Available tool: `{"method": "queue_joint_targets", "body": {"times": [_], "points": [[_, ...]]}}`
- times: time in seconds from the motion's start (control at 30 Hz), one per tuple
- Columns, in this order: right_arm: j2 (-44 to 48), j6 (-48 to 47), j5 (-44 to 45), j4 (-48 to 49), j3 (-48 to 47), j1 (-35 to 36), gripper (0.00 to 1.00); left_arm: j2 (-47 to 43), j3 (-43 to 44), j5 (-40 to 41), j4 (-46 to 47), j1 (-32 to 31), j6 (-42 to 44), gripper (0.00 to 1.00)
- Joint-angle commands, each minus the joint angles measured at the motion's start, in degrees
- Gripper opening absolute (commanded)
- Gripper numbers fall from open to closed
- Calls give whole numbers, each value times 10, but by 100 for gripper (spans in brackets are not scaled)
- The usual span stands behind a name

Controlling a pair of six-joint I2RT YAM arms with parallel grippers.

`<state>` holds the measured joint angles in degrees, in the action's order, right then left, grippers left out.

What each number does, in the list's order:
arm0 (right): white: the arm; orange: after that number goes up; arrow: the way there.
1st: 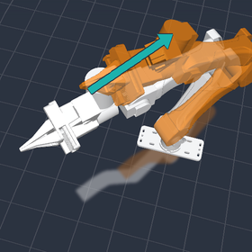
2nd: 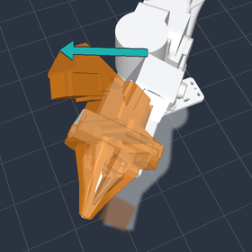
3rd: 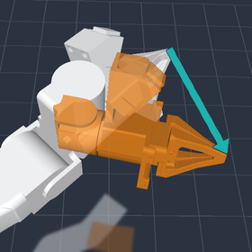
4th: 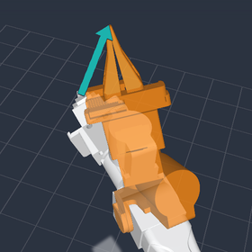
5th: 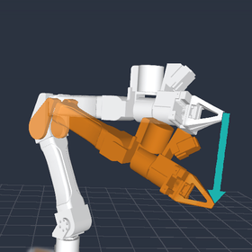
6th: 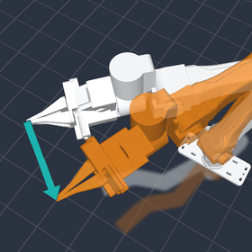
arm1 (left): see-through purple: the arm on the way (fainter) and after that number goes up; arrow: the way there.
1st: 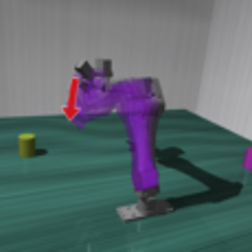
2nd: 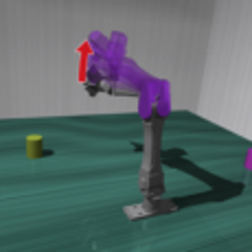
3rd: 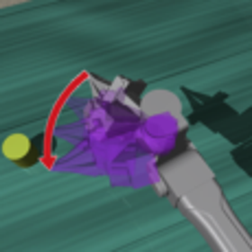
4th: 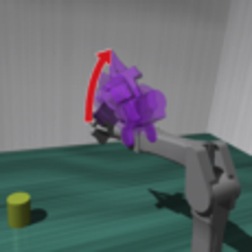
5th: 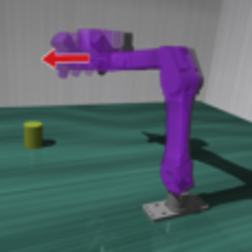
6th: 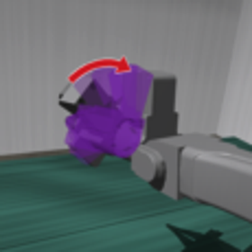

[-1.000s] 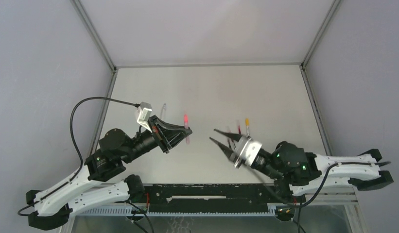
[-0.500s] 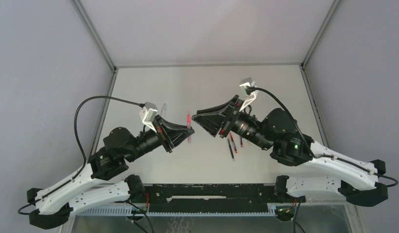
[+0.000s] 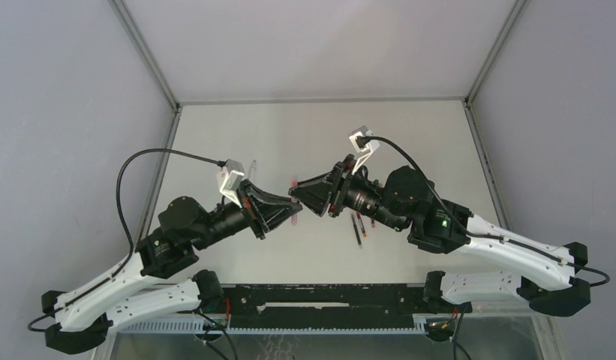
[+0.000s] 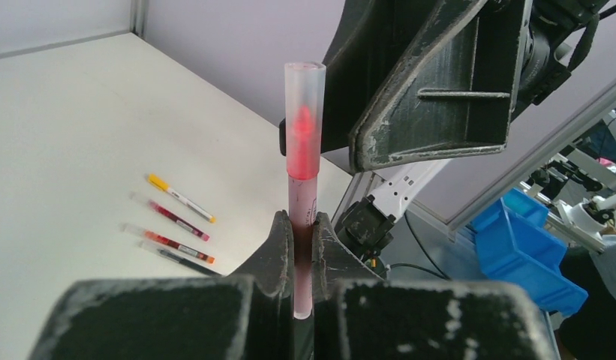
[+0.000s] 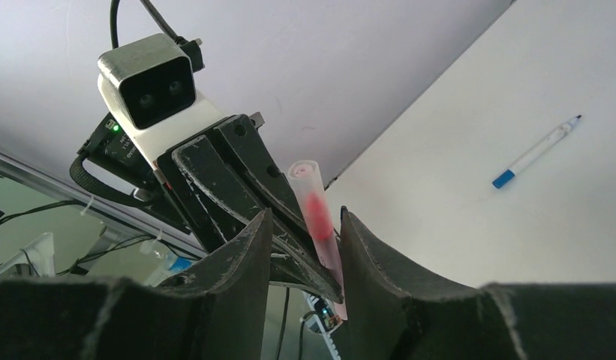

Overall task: Insert the pens into the pen caps
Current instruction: Press the pen cap onto the pen.

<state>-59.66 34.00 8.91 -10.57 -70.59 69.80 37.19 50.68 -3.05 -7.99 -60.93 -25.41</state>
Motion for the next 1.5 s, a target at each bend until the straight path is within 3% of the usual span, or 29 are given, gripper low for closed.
{"method": "queue_joint_targets", "body": {"times": [0.0, 0.17, 0.3, 0.4, 0.57, 0.73, 0.87, 1.03, 1.2, 1.37, 1.47], "points": [[2, 6, 6, 16, -24, -5, 45, 5, 1, -26, 31, 3, 6, 0], [2, -1, 14, 29, -24, -6, 41, 13, 2, -39, 31, 3, 3, 0], [-1, -5, 13, 30, -24, -6, 24, 11, 1, -36, 31, 3, 3, 0], [-6, -11, 11, 18, -24, -6, 0, 6, 2, -21, 31, 3, -5, 0], [-18, -29, 26, -64, -21, 9, 0, 6, -2, 7, 23, 4, -31, 0], [-45, -73, 99, -87, 17, 110, 0, 10, -3, -3, 31, 11, -38, 0], [-58, -37, 131, -113, 52, 157, 0, -6, 6, -5, 19, 32, -31, 0], [-26, 28, 139, -73, 128, 189, 0, -27, 10, -22, 12, 68, -33, 0], [-48, 44, 149, -63, 135, 224, 0, -13, 8, -48, 33, 70, -46, 0], [-24, 44, 182, -51, 136, 215, 0, -10, 10, -62, 29, 70, -41, 0], [1, 27, 181, -23, 135, 200, 6, -3, 4, -75, 33, 70, -42, 0]]}}
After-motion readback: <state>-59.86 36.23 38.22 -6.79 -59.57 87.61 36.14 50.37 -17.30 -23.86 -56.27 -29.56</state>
